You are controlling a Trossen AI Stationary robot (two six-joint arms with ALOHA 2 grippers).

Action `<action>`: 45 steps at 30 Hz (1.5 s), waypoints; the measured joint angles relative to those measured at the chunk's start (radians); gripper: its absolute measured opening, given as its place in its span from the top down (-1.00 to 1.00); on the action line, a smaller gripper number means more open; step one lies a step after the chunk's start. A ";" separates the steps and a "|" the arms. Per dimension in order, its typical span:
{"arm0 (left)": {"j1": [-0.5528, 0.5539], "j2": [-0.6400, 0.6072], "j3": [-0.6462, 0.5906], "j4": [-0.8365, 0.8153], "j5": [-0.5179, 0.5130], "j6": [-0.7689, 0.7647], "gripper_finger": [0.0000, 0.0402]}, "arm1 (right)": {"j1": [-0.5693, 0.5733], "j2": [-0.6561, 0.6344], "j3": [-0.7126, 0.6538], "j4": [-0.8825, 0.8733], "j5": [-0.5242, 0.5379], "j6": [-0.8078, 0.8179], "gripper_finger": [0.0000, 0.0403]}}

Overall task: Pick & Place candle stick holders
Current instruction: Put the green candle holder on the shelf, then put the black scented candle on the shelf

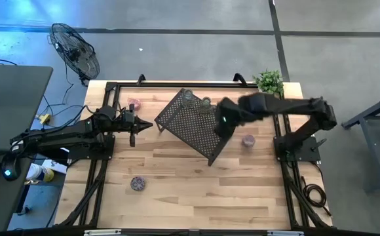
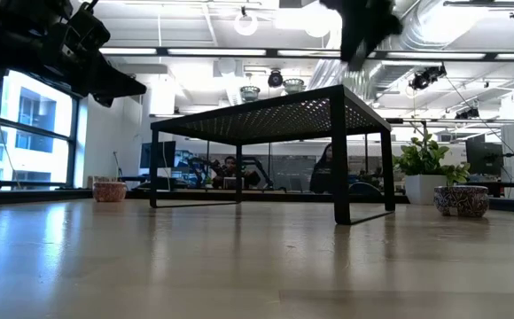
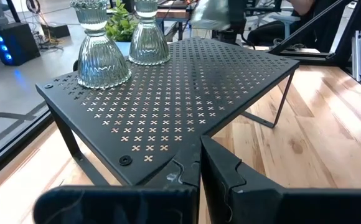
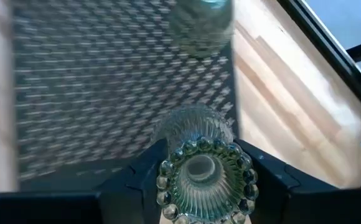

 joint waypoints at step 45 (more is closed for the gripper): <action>0.000 0.000 0.000 -0.007 -0.001 0.000 1.00 | -0.148 -0.057 -0.133 0.258 -0.035 -0.264 -0.36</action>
